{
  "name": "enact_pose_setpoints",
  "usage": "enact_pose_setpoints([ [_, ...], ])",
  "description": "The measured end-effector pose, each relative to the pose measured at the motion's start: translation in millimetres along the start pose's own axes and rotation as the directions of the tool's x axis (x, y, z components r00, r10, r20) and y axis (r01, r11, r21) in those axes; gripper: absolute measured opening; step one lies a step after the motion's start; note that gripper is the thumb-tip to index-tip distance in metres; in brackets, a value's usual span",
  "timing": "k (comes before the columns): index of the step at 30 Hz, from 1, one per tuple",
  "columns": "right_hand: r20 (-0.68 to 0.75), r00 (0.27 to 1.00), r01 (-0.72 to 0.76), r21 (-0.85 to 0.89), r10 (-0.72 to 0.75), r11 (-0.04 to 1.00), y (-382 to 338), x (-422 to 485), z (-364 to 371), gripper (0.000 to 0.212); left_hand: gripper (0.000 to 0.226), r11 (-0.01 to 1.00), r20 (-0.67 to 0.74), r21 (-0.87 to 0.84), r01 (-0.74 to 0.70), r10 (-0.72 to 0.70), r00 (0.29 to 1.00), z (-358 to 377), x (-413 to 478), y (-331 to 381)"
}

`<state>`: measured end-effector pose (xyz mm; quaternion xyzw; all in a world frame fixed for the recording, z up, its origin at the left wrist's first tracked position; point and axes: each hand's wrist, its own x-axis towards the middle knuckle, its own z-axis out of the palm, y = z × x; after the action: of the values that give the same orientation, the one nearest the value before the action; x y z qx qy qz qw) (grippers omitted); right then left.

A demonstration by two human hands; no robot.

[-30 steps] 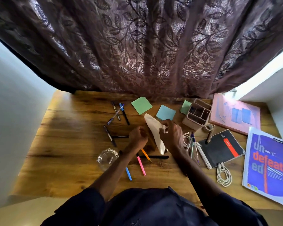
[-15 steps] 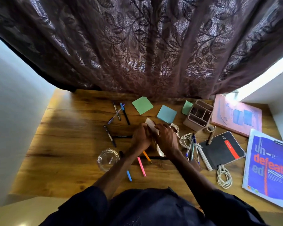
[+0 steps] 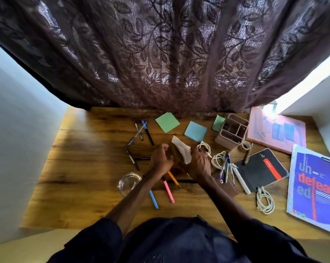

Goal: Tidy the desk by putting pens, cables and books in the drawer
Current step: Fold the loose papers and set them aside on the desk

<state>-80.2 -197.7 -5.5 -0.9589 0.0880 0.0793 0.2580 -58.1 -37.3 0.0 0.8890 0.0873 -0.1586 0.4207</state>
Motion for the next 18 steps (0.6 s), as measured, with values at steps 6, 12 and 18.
enact_pose_setpoints([
  [6, -0.048, 0.996, 0.081, 0.021, -0.08, 0.997, -3.8, 2.8, -2.0, 0.049, 0.046, 0.998, -0.014, 0.042, -0.039, 0.04, 0.999, -22.7, -5.9, -5.7],
  [12, -0.14, 0.988, 0.069, 0.017, -0.066, 0.997, -14.5, -5.1, -4.9, 0.055, 0.045, 0.996, 0.0, 0.064, -0.064, 0.064, 0.998, -41.5, -10.6, -16.7],
  [18, -0.175, 0.977, -0.087, 0.205, 0.124, 0.975, -39.2, -10.4, -2.1, 0.05, 0.062, 0.995, 0.132, -0.036, -0.094, 0.098, 0.986, -49.5, -12.7, -25.3],
])
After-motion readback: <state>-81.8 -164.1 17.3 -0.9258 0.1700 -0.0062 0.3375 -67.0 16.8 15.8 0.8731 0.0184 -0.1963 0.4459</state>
